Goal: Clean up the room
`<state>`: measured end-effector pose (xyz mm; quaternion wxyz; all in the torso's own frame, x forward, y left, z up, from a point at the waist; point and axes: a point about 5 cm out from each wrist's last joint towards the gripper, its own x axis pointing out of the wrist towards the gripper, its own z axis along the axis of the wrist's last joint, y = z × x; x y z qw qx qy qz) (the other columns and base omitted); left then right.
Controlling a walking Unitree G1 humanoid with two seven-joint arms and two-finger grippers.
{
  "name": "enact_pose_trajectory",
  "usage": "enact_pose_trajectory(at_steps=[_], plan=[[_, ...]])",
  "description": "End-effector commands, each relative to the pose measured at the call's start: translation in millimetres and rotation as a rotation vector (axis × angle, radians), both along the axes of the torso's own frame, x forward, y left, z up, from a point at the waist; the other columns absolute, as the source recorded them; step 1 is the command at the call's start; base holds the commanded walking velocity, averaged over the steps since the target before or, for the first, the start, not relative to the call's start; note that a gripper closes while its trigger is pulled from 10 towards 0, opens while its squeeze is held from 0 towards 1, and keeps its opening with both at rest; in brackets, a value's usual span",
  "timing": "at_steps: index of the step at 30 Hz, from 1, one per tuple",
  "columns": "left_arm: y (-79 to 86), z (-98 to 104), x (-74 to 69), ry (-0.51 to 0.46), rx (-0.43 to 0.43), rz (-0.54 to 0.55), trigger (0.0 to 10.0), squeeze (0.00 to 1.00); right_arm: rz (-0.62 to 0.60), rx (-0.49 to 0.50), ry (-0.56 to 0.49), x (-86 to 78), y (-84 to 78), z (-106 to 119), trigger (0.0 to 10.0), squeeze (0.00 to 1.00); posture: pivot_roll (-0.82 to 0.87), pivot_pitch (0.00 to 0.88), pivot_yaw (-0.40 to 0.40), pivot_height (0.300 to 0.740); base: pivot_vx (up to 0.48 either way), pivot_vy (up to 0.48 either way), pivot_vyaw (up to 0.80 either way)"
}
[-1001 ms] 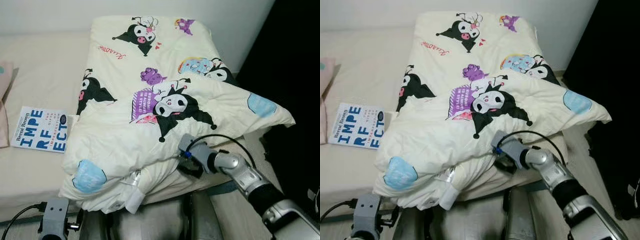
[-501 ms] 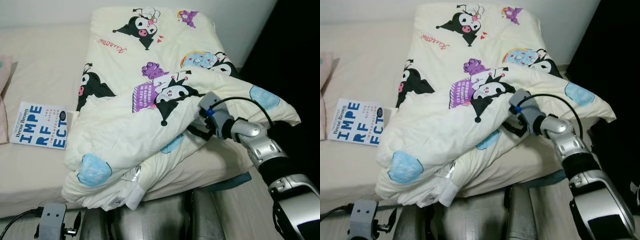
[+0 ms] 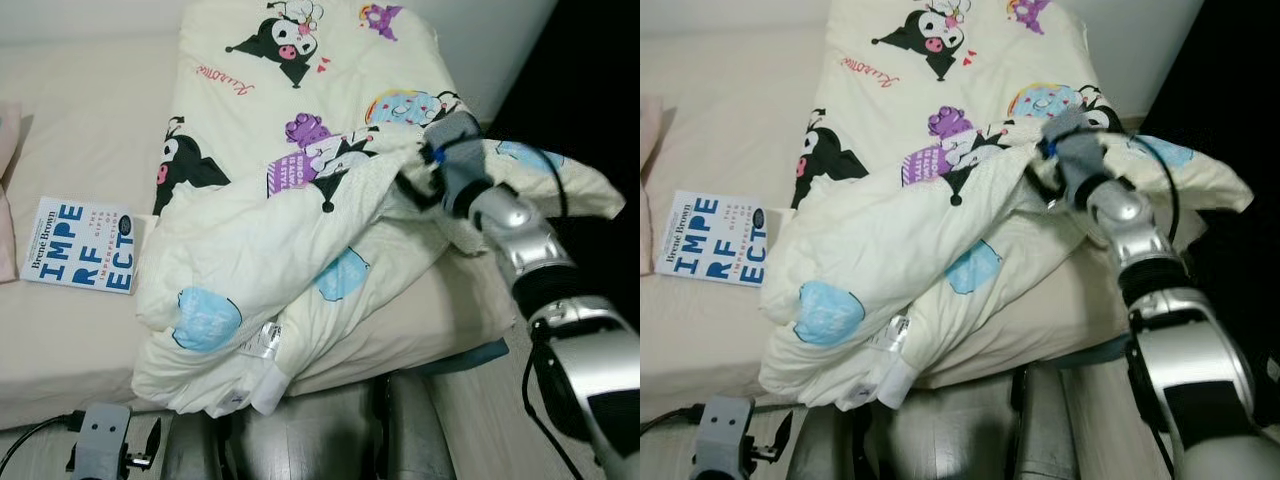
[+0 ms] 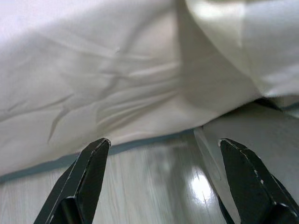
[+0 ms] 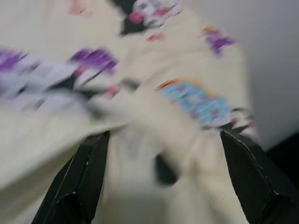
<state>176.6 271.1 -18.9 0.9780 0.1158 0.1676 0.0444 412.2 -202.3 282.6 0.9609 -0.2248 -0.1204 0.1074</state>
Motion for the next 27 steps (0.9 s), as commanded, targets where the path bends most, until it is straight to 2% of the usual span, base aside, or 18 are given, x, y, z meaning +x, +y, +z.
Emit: enact_pose_trajectory(at_steps=[1,2,4,5,7,9,11,12,14,15,16,18,19,20,23,24,26,27], plan=[[6.3,-6,-13.8,0.056,0.015,-0.001,10.0,0.0,-0.071,0.132,-0.042,0.8,-11.8,10,10.0,0.0,0.02,0.386,-0.002,0.55,0.0,0.0,0.0],[5.5,-6,-15.1,0.057,0.015,-0.003,10.0,0.0,-0.041,0.17,-0.027,2.1,-6.7,9,10.0,0.0,0.03,0.39,-0.007,0.55,0.0,0.0,0.0],[5.1,-6,-15.6,0.057,0.015,-0.003,10.0,0.0,-0.027,0.173,-0.018,2.6,-3.9,8,10.0,0.0,0.03,0.39,-0.007,0.55,0.0,0.0,0.0],[3.6,-7,-16.3,0.056,0.014,-0.006,10.0,0.0,0.034,0.155,0.018,4.0,10.2,-1,10.0,0.0,0.03,0.394,-0.008,0.55,0.0,0.0,0.0],[3.6,-7,-16.3,0.056,0.014,-0.006,10.0,0.0,0.034,0.155,0.018,4.0,10.2,-1,10.0,0.0,0.03,0.394,-0.008,0.55,0.0,0.0,0.0],[1.9,-7,-17.1,0.055,0.012,-0.008,10.0,0.0,0.19,0.08,0.107,2.6,38.1,-23,10.0,0.0,0.03,0.398,-0.009,0.55,0.0,0.0,0.0],[1.9,-7,-17.1,0.055,0.012,-0.008,10.0,0.0,0.19,0.08,0.107,2.6,38.1,-23,10.0,0.0,0.03,0.398,-0.009,0.55,0.0,0.0,0.0],[1.0,-7,-17.3,0.055,0.01,-0.009,10.0,0.0,0.296,0.061,0.157,-0.4,53.3,-35,10.0,0.0,0.03,0.398,-0.009,0.55,0.0,0.0,0.0],[-0.2,-7,-18.6,0.059,0.008,-0.012,10.0,0.0,0.619,0.103,0.264,-14.6,87.8,-53,10.0,0.0,0.03,0.403,-0.008,0.55,0.0,0.0,0.0],[-0.2,-7,-18.6,0.059,0.008,-0.012,10.0,0.0,0.619,0.103,0.264,-14.6,87.8,-53,10.0,0.0,0.03,0.403,-0.008,0.55,0.0,0.0,0.0],[-0.4,-7,-19.2,0.061,0.007,-0.013,10.0,0.0,0.749,0.139,0.292,-21.9,99.5,-55,10.0,0.0,0.03,0.403,-0.008,0.55,0.0,0.0,0.0],[-1.1,-8,-19.6,0.067,0.005,-0.015,10.0,0.0,1.02,0.166,0.342,-48.0,122.4,-57,10.0,0.0,0.03,0.4,-0.005,0.55,0.0,0.0,0.0],[-1.6,-9,-18.7,0.069,0.004,-0.016,10.0,0.0,1.119,0.158,0.37,-60.8,129.9,-58,10.0,0.0,0.02,0.395,-0.006,0.55,0.0,0.0,0.0],[-1.6,-9,-18.7,0.069,0.004,-0.016,10.0,0.0,1.119,0.158,0.37,-60.8,129.9,-58,10.0,0.0,0.02,0.395,-0.006,0.55,0.0,0.0,0.0],[-3.5,-8,-13.9,0.066,0.002,-0.019,10.0,0.0,1.371,0.109,0.473,-102.8,142.8,-66,10.0,0.0,0.01,0.387,-0.009,0.55,0.0,0.0,0.0],[-3.5,-8,-13.9,0.066,0.002,-0.019,10.0,0.0,1.371,0.109,0.473,-102.8,142.8,-66,10.0,0.0,0.01,0.387,-0.009,0.55,0.0,0.0,0.0],[-4.1,-8,-12.0,0.067,0.0,-0.017,10.0,0.0,1.445,0.074,0.558,-120.6,145.3,-79,10.0,0.0,0.01,0.385,-0.01,0.55,0.0,0.0,0.0],[-4.1,-8,-12.0,0.067,0.0,-0.017,10.0,0.0,1.445,0.074,0.558,-120.6,145.3,-79,10.0,0.0,0.01,0.385,-0.01,0.55,0.0,0.0,0.0]])
